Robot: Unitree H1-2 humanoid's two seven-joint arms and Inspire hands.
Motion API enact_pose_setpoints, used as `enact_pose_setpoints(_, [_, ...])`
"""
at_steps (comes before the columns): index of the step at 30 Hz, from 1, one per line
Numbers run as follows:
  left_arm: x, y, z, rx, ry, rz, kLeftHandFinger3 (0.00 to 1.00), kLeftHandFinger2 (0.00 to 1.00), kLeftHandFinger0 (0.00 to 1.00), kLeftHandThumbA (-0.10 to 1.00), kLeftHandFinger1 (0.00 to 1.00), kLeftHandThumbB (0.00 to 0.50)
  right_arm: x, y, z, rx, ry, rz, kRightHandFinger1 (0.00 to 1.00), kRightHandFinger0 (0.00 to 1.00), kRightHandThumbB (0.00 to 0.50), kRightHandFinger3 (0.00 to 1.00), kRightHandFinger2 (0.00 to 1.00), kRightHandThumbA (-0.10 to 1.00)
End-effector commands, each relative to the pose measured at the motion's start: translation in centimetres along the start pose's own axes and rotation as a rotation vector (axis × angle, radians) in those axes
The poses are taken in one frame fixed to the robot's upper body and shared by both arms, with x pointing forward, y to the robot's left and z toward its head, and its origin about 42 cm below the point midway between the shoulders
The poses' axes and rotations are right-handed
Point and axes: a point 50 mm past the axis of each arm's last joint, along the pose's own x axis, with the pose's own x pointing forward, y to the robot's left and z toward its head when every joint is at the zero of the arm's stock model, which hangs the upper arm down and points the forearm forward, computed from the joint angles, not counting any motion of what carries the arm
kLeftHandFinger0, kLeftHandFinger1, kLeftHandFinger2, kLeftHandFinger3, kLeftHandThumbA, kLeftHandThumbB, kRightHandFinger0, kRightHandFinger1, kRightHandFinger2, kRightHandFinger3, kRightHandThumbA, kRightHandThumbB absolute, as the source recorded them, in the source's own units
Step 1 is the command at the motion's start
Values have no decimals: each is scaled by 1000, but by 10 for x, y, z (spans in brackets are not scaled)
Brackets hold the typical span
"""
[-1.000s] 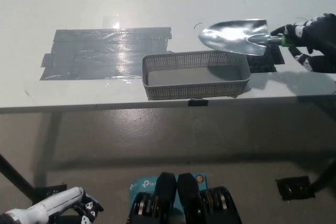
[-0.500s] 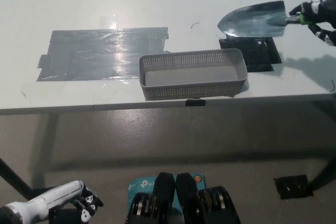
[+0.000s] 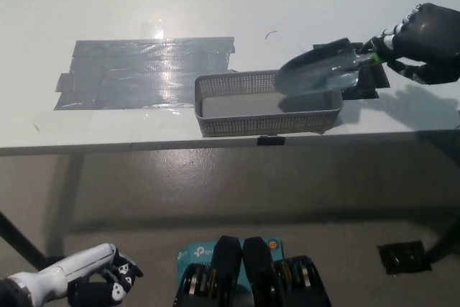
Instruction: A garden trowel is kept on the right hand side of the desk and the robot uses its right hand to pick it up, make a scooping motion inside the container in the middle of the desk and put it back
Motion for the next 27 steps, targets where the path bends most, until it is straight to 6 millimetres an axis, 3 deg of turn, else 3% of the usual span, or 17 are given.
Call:
enact_pose_setpoints(1, [-9,17,6,48,4,28,814,746,696,1000,666,500,-23,-32,-27,-111,66,-47,0,0,9,158,205,-100])
enact_pose_setpoints(4, [-9,17,6,52,5,30,810,742,690,1000,665,500,-27,-29,-33,-126,88,-15,0,0,17,166,222,-100])
enact_pose_setpoints(8, [-7,16,7,48,-4,28,802,725,666,1000,646,500,-28,-27,-41,-139,122,53,44,0,0,314,308,-100])
enact_pose_setpoints(11, [-6,15,7,43,0,21,824,731,688,1000,659,500,-23,-29,-42,-133,127,67,0,0,0,329,248,-100])
enact_pose_setpoints(13, [-6,15,7,41,-5,15,833,744,702,1000,667,500,-17,-29,-41,-127,106,28,0,0,0,184,212,-100])
enact_pose_setpoints(15, [-5,17,9,51,-7,18,824,741,697,1000,661,500,-13,-32,-38,-163,98,40,1,0,0,229,251,-100])
enact_pose_setpoints(18, [-5,18,10,55,-8,22,829,749,685,1000,664,500,-5,-35,-29,-205,69,27,0,0,0,119,187,-100])
enact_pose_setpoints(21, [-4,19,11,57,-11,23,831,752,679,1000,665,500,-1,-35,-26,-211,58,27,0,0,0,87,314,-100])
enact_pose_setpoints(22, [-4,19,12,56,-12,23,842,756,681,1000,668,500,0,-34,-24,-219,50,19,0,0,40,56,306,-100])
enact_pose_setpoints(23, [-4,20,12,52,-19,21,834,753,671,1000,661,500,4,-32,-19,-226,34,14,14,0,46,64,366,-100])
enact_pose_setpoints(26, [-4,22,13,57,-20,24,836,765,677,1000,671,500,7,-23,-9,-227,2,58,22,0,1,7,396,-100])
enact_pose_setpoints(27, [-4,22,14,57,-21,25,836,766,678,1000,672,500,8,-22,-7,-231,-5,68,38,0,7,33,415,-100])
